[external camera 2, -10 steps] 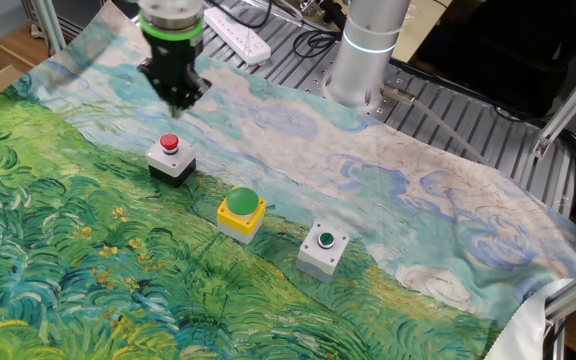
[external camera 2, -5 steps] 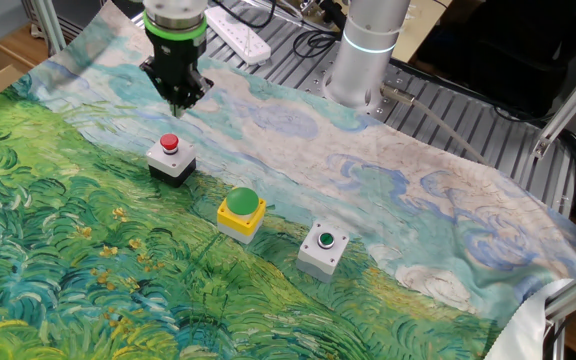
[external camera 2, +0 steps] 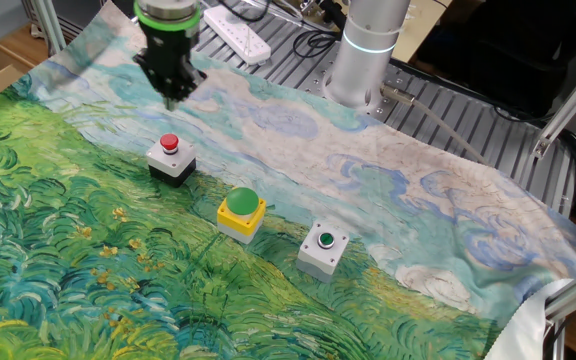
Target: Press three buttons from left to right in sequence
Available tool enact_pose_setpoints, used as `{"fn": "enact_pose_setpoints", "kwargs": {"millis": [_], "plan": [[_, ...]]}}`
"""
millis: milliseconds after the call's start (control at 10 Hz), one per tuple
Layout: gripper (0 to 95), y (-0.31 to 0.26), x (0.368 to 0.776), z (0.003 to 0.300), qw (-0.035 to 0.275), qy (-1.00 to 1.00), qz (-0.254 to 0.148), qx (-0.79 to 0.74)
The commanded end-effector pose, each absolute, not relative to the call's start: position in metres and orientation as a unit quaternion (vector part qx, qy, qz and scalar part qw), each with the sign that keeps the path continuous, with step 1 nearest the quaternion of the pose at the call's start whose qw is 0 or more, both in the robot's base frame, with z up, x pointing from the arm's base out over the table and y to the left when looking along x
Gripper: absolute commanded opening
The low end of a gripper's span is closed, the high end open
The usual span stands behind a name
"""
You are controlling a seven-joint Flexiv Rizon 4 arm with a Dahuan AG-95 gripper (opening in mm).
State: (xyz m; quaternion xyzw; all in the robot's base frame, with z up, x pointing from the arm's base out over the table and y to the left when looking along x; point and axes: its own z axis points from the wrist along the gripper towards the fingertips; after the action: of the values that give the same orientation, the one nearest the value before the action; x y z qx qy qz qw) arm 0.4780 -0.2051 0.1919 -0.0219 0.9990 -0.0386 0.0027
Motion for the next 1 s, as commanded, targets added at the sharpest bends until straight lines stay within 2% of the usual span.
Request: {"fn": "enact_pose_setpoints", "kwargs": {"millis": [100,400,600,900,1000], "plan": [[0.0,-0.2176,0.4900,0.2014,-0.003,0.999,-0.031,-0.025],[0.0,-0.2194,0.4921,0.2005,-0.006,1.000,-0.015,-0.014],[0.0,-0.2192,0.4921,0.2001,-0.021,1.000,-0.015,-0.011],[0.0,-0.2177,0.4922,0.1975,-0.022,1.000,-0.013,-0.007],[0.0,-0.2171,0.4923,0.1968,-0.018,1.000,0.000,-0.004]]}}
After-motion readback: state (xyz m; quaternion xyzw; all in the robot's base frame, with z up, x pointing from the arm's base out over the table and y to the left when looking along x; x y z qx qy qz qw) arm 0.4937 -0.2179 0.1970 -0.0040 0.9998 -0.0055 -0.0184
